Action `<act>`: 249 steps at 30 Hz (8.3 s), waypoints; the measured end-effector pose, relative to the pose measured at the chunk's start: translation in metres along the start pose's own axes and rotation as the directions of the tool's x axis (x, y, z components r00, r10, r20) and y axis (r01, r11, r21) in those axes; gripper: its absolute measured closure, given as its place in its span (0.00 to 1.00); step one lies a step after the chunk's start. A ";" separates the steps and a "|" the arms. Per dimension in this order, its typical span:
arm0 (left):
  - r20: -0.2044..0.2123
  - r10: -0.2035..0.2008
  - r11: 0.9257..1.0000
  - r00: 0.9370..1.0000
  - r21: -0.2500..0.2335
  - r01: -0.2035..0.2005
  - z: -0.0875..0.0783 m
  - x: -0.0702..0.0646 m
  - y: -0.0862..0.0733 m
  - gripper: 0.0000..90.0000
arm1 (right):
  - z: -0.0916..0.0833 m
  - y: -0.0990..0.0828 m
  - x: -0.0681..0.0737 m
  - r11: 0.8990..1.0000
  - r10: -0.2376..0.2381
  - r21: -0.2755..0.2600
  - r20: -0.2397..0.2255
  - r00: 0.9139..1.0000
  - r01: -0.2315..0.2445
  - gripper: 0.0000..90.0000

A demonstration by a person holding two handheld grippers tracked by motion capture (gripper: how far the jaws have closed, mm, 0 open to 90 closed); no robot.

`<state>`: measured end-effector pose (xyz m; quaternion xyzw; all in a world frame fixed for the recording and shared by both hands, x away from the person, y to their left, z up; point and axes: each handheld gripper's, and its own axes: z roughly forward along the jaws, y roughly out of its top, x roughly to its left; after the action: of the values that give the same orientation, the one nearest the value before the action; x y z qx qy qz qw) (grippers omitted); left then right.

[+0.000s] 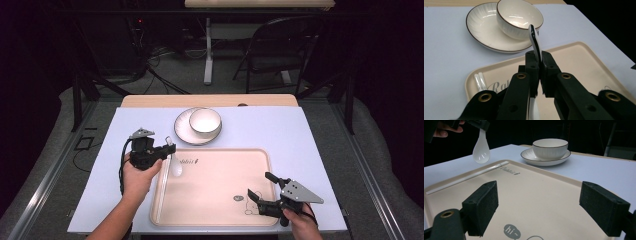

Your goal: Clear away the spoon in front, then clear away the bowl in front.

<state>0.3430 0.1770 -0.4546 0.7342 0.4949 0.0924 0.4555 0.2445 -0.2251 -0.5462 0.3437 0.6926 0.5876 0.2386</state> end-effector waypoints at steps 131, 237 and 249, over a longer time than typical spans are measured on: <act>-0.197 0.081 0.988 0.977 0.146 -0.053 0.054 0.027 -0.042 0.47 | 0.000 0.000 0.001 1.000 -0.004 0.003 -0.003 1.000 0.004 0.16; -0.283 -0.095 0.994 0.954 0.029 0.107 0.175 0.040 0.069 0.42 | -0.001 0.000 -0.001 1.000 0.006 -0.002 -0.009 1.000 -0.006 0.16; -0.294 -0.058 0.996 0.954 0.052 0.077 0.185 0.040 0.066 0.44 | -0.001 0.000 -0.001 1.000 0.008 -0.002 -0.011 1.000 -0.008 0.16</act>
<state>0.5134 0.0962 -0.5223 0.7091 0.5843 0.1687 0.3568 0.2446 -0.2263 -0.5458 0.3431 0.6919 0.5911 0.2327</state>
